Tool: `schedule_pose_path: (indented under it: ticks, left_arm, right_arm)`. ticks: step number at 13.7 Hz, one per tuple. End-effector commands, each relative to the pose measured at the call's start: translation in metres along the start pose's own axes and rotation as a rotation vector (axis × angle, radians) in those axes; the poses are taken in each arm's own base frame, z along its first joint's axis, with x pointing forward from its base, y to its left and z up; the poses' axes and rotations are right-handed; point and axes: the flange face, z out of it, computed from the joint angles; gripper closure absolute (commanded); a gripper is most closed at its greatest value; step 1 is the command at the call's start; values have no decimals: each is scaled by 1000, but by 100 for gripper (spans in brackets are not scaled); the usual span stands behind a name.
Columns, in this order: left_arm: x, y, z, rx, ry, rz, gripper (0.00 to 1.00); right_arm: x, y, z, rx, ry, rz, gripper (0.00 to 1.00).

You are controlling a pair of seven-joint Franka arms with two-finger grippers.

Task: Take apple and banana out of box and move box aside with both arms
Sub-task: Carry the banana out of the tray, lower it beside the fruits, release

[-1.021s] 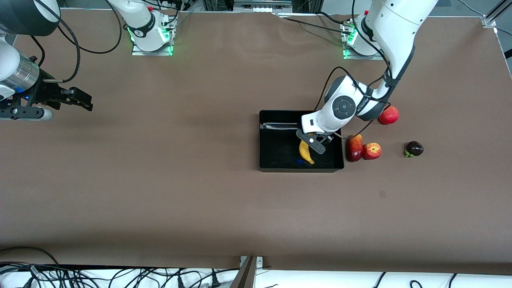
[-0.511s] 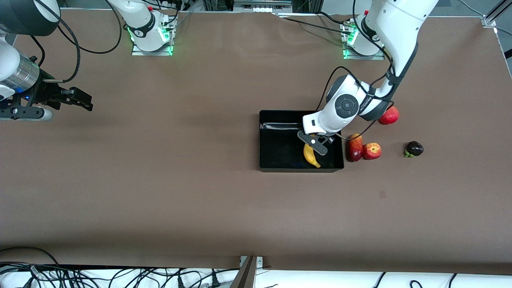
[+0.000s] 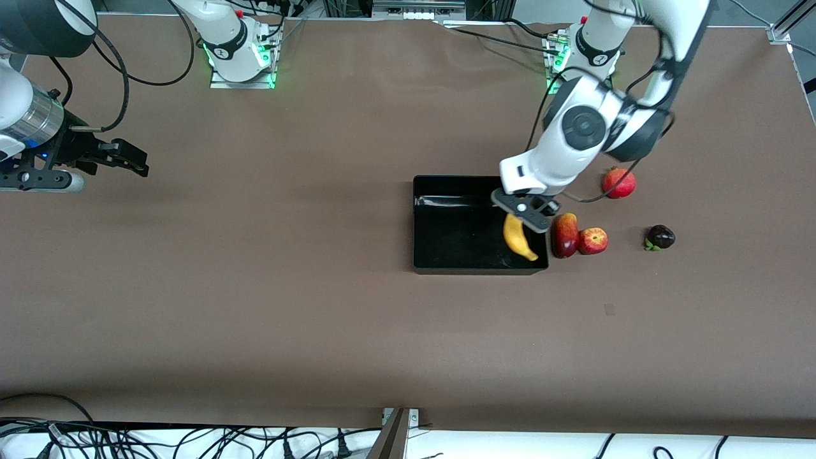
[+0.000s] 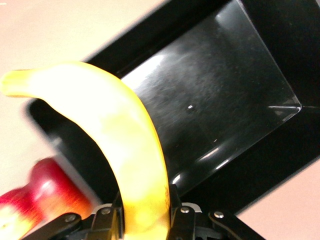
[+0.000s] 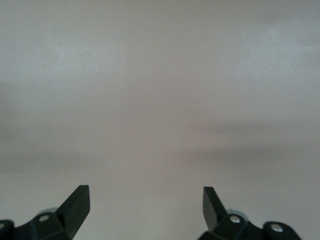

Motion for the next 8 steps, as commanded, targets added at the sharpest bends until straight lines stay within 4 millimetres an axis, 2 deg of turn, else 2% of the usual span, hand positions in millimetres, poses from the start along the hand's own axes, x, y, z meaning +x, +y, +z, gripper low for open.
schedule_pose_path:
  ticks: [1,4,8]
  left_arm:
    - [-24,-62,-16,18,-10,18,100]
    - [-45,-151,7,-2,-23,67,100]
    - [-63,-275,59,-14,3,152,100]
  right_arm:
    - [-4,-3,-2,3,-3,6,0]
    - [-4,-3,-2,3,-3,6,0]
    - [-4,-6,0,22,-10,9,0]
